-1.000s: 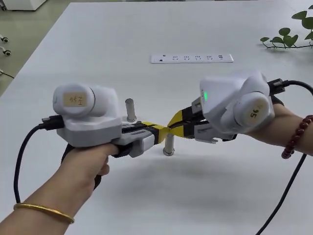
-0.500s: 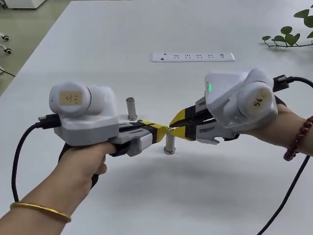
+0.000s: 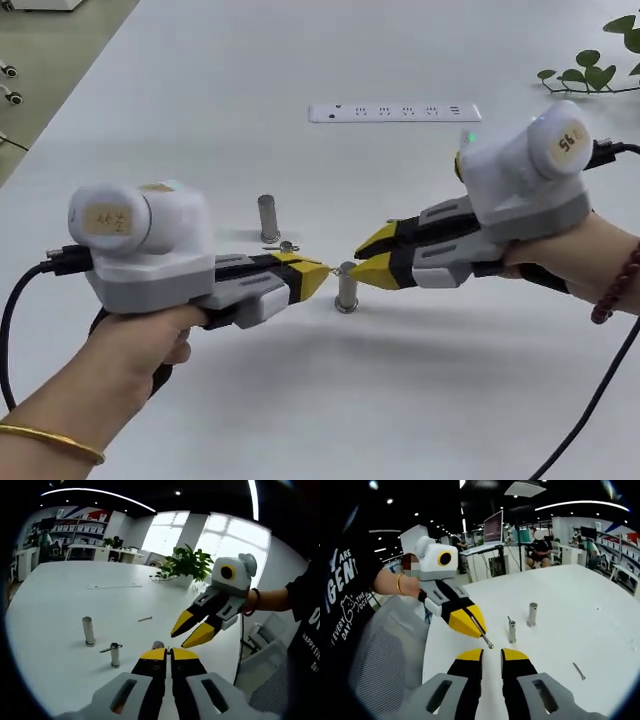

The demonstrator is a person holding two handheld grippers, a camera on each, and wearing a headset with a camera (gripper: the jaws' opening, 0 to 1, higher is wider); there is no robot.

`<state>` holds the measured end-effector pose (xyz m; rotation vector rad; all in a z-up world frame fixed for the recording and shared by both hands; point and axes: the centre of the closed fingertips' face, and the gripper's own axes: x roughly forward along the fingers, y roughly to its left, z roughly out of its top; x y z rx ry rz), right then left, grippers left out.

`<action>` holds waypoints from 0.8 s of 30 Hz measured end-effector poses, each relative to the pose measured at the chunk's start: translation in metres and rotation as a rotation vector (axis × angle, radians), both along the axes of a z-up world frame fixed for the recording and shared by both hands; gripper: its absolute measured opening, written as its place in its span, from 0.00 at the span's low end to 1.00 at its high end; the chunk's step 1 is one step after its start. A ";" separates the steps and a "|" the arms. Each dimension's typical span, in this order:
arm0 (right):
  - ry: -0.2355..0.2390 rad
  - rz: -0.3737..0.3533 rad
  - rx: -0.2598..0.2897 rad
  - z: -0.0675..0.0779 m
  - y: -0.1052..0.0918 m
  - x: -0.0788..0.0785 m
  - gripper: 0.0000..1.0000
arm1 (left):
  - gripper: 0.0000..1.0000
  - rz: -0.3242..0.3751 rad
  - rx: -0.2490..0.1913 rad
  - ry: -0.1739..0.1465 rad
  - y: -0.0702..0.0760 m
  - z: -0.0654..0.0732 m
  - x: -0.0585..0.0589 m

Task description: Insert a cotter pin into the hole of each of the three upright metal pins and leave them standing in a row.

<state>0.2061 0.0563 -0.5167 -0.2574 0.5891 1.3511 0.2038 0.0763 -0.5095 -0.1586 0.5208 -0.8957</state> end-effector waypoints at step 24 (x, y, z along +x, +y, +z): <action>0.168 0.137 0.064 -0.005 -0.003 -0.045 0.11 | 0.00 -0.225 -0.037 -0.070 -0.023 0.004 -0.033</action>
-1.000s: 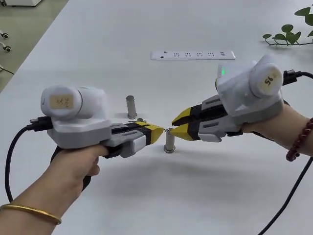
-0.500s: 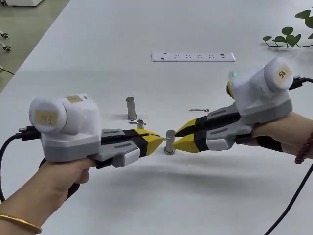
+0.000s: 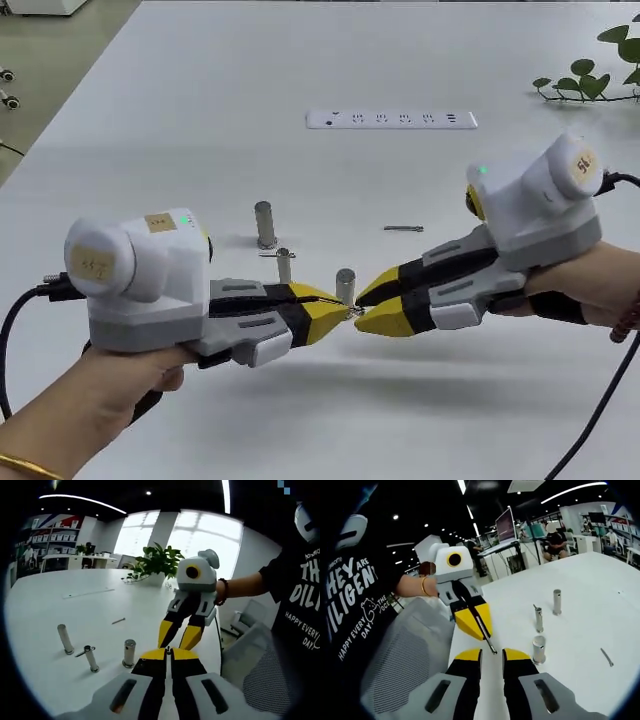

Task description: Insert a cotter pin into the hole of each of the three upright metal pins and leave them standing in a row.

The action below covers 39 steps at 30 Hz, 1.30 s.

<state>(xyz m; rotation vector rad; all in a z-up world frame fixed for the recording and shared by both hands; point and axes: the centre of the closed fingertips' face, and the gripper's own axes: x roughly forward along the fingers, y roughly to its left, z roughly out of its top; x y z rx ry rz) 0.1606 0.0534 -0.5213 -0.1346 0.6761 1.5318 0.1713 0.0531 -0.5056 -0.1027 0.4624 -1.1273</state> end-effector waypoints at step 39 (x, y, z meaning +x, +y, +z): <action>-0.267 0.173 -0.144 -0.010 -0.002 -0.003 0.00 | 0.05 -0.015 0.041 -0.061 -0.002 -0.007 -0.007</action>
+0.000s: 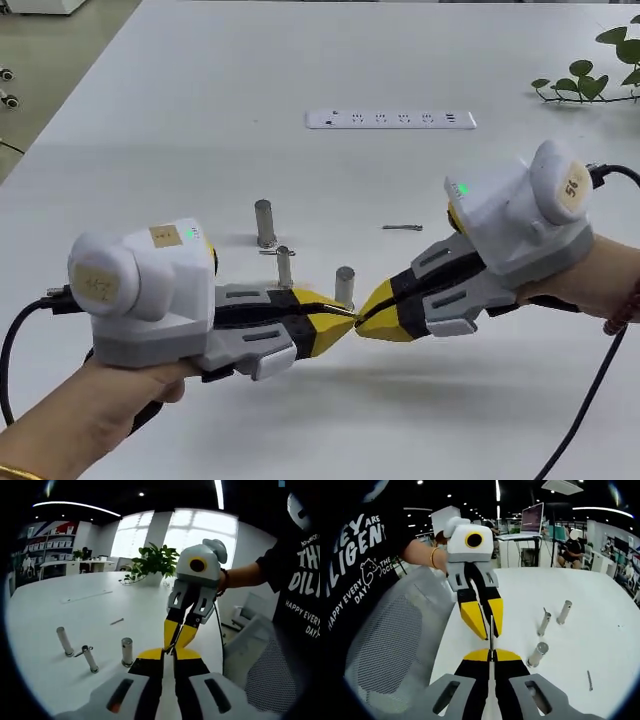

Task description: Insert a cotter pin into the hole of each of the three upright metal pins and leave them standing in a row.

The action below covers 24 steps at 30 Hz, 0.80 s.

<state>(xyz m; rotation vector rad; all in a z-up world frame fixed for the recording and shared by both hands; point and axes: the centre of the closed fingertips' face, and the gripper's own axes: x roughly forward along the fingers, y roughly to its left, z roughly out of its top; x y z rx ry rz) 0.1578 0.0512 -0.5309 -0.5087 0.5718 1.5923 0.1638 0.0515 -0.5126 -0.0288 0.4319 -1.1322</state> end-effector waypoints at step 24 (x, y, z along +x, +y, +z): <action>-0.122 -0.113 -0.225 -0.030 -0.036 0.040 0.00 | 0.17 0.198 0.165 -0.099 0.011 -0.027 0.029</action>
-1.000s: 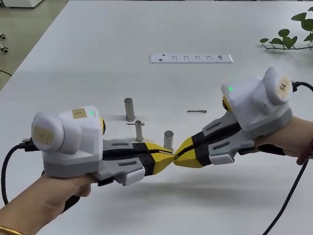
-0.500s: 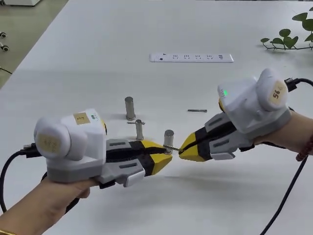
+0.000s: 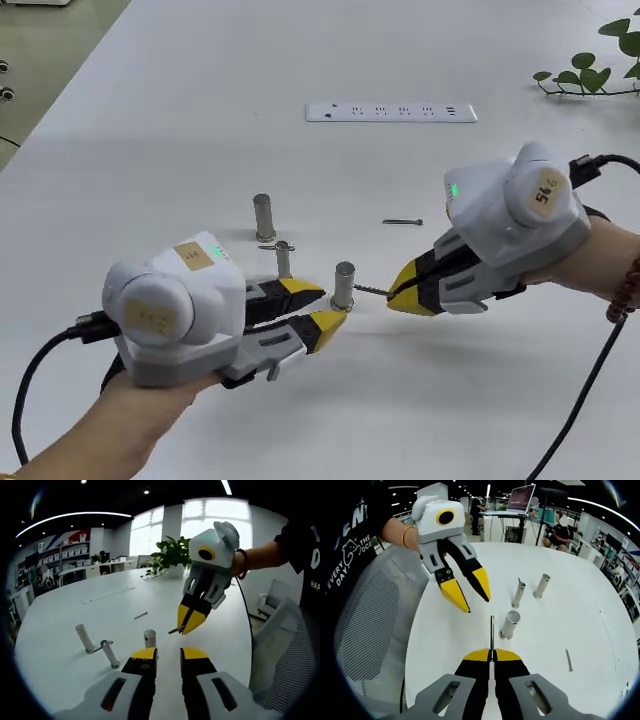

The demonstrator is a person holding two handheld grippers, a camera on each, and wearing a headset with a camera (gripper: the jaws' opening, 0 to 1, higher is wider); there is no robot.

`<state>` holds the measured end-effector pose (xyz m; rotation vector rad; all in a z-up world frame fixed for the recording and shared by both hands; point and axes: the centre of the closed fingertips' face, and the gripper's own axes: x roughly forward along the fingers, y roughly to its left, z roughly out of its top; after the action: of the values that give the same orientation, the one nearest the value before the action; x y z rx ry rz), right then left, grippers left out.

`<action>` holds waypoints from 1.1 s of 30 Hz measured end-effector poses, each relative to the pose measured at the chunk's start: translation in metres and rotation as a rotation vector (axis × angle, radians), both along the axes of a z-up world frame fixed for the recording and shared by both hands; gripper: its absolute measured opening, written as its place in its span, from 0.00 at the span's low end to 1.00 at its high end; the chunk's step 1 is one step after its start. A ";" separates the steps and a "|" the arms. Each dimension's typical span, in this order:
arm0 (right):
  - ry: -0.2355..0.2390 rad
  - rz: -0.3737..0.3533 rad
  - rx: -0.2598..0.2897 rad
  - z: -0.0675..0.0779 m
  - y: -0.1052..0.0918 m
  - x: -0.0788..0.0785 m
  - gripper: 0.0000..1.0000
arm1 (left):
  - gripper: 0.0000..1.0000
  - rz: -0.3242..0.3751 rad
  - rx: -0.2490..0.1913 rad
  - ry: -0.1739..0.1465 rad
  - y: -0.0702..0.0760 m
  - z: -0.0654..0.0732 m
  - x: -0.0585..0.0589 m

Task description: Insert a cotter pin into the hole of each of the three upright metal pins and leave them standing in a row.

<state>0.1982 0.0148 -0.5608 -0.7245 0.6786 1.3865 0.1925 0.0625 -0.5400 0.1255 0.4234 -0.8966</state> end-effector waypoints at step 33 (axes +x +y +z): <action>-0.040 0.031 -0.108 -0.020 -0.005 0.035 0.00 | 0.19 0.166 0.127 0.013 -0.013 -0.044 0.042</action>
<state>0.2337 0.0097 -0.5807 -0.8488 0.7178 1.3679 0.2348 0.0496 -0.5839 0.1975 0.4960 -0.7073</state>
